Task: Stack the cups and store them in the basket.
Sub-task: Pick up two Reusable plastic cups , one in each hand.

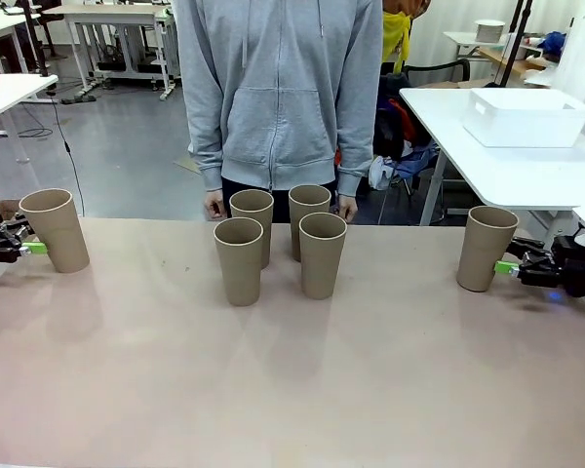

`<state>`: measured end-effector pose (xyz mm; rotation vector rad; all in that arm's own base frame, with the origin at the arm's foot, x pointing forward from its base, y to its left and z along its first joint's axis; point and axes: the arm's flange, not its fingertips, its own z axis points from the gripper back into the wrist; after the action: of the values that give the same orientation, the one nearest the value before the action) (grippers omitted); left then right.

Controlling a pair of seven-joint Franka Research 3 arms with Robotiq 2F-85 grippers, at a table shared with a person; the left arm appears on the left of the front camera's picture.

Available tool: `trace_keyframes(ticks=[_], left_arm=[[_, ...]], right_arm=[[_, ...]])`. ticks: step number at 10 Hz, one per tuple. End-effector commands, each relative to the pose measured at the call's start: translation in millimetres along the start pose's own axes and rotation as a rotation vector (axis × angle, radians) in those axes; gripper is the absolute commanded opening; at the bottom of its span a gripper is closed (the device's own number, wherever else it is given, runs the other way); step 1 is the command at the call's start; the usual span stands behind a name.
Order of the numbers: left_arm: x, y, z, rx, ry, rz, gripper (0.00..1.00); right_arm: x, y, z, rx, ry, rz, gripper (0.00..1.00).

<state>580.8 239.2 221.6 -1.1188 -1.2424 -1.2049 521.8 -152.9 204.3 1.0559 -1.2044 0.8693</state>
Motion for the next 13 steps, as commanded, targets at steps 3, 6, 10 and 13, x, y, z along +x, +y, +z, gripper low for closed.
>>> trace_keyframes(ticks=[3,6,10,13], left_arm=[[5,-12,-3,0.003,-0.009,-0.02,1.0],[4,-12,-6,-0.003,-0.014,-0.014,1.0],[1,-17,-16,-0.009,-0.013,0.007,1.0],[1,-18,-17,-0.001,-0.022,0.014,1.0]], right_arm=[[0,-1,-15,0.02,-0.001,-0.044,1.0],[0,4,-19,0.049,0.0,-0.046,1.0],[-4,14,-34,0.107,-0.004,-0.017,1.0],[-5,17,-41,0.121,-0.011,0.007,1.0]])
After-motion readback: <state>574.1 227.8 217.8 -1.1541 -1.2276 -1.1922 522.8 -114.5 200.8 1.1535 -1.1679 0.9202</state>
